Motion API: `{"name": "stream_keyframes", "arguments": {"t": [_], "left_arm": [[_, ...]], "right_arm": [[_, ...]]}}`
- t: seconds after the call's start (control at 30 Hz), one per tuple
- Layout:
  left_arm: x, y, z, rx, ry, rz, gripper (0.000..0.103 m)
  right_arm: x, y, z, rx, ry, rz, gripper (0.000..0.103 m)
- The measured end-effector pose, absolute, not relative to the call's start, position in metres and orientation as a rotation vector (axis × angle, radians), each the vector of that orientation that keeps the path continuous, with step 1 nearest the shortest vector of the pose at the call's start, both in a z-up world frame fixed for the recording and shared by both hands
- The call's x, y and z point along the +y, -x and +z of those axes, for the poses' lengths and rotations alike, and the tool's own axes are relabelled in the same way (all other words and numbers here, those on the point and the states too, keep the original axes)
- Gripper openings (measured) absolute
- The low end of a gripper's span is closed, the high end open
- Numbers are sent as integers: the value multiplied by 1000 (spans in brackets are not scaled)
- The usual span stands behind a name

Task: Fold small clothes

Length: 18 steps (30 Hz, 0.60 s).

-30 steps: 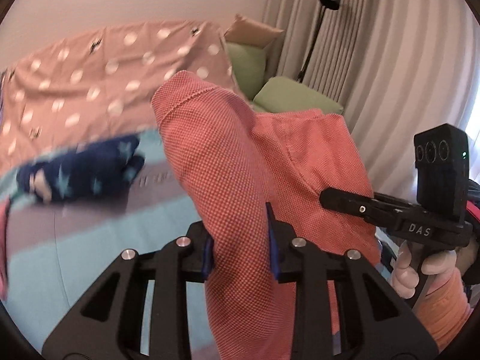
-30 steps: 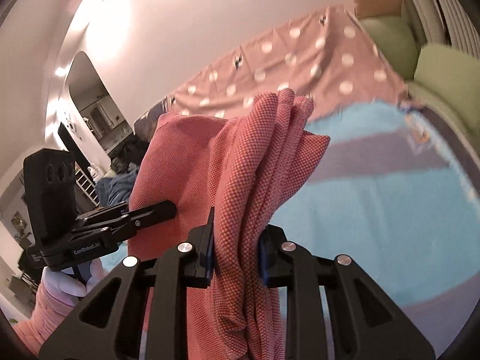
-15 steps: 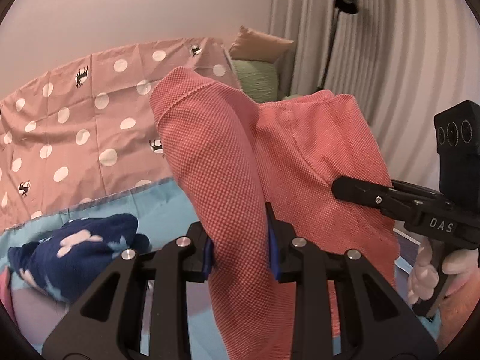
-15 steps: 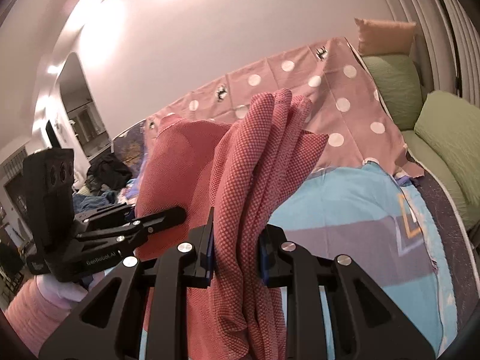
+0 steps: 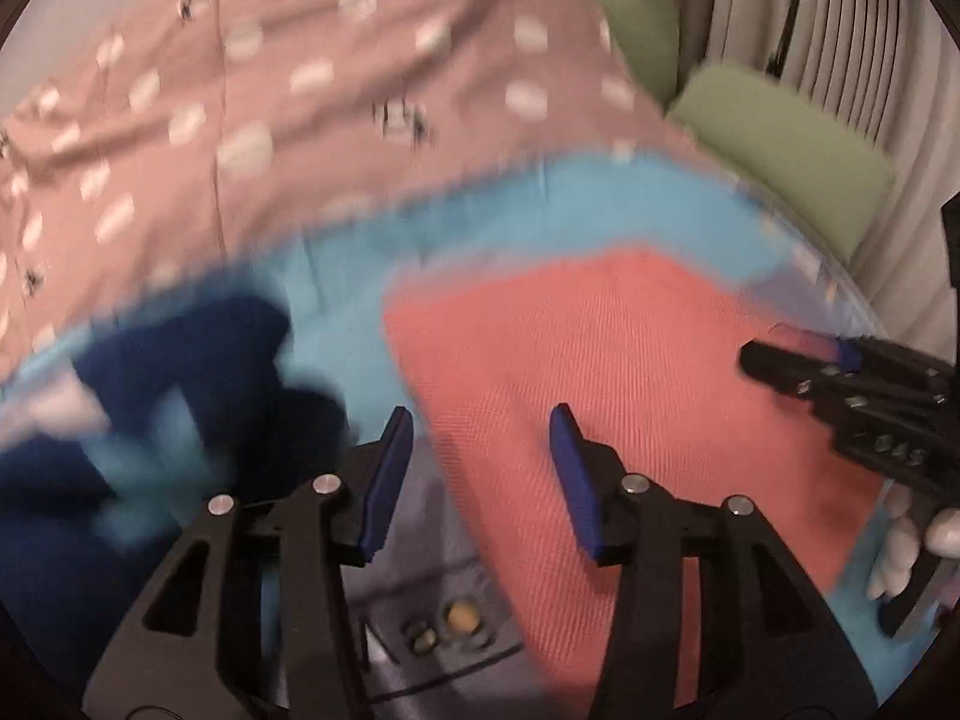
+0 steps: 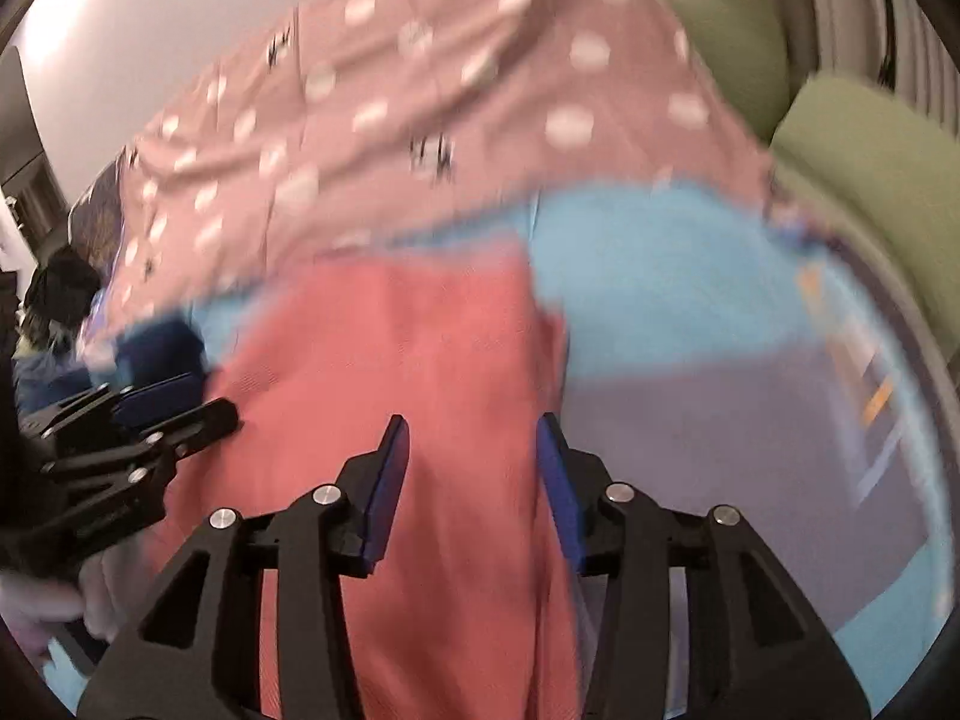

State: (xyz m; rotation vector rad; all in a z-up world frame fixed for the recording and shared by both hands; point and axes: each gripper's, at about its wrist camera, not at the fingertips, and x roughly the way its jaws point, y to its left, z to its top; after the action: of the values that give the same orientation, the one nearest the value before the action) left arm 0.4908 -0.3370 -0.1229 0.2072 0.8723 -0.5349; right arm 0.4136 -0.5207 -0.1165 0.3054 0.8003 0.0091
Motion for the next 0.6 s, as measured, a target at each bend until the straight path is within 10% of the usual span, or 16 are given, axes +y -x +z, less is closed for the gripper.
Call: {"name": "stream_keyframes", "arguments": {"t": [0.23,0.47,0.6], "left_arm": [[-329,-467,-110,828,-226,-517,48],[-309,-369,-93,783,-203,-642,72],[-284,-287,-68,665,-232,-651,78]], "right_arm": [[-526,-368,-109,816,-264,-88,51],[-485,-271,-88,780,-131,-38,54],[-455,-189,-68,694,-118,-41,75]]}}
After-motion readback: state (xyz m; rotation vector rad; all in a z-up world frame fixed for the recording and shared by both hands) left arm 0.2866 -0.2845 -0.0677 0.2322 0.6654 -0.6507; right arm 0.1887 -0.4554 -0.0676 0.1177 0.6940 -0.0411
